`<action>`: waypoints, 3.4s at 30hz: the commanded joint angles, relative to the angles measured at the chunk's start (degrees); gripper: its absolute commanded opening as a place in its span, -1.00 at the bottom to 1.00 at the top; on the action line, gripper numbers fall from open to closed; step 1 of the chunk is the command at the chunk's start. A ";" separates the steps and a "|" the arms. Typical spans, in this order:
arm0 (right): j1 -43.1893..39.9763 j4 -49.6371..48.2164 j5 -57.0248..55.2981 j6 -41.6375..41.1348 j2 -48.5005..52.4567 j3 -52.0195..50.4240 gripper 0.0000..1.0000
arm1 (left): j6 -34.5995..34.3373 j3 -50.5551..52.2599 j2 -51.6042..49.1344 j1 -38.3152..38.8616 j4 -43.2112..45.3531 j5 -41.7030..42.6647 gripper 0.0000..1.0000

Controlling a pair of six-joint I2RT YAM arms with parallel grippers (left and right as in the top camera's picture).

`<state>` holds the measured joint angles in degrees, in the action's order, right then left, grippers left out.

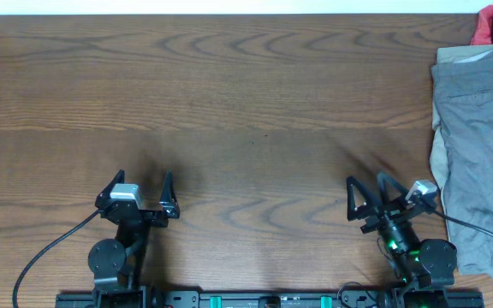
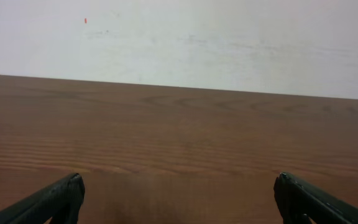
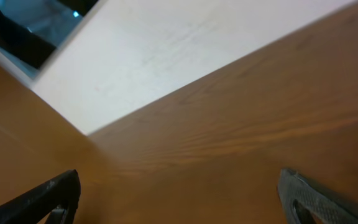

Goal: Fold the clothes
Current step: 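Reach the right gripper to the top grey trousers on the stack, then grasp the grey trousers with the right gripper and lift them off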

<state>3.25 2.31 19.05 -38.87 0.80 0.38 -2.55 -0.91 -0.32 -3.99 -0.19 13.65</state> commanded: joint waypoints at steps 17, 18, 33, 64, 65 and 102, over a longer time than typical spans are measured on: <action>0.46 -7.17 -2.71 7.32 5.66 11.26 0.98 | 0.96 0.63 0.09 -0.26 -2.40 2.40 0.95; 0.46 -6.14 -4.52 9.62 7.87 13.29 0.98 | 0.96 0.63 0.09 -0.26 -2.43 2.40 0.95; -2.21 25.49 -34.23 32.68 76.52 70.99 0.98 | 0.96 0.63 0.09 -0.26 -2.40 2.40 0.96; -13.57 39.91 -51.45 55.71 142.75 118.11 0.52 | 0.96 0.63 0.09 -0.26 -2.40 2.40 0.96; -13.70 39.89 -51.43 55.67 142.88 118.09 0.48 | 0.96 0.63 0.09 -0.26 -2.40 2.40 0.96; -9.38 42.91 -56.35 32.92 119.86 118.11 -0.98 | 0.96 0.63 0.09 -0.26 -2.43 2.40 0.96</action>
<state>-9.26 45.32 -37.74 -4.01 124.11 117.40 -2.55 -1.21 -0.38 -4.03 -0.67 14.72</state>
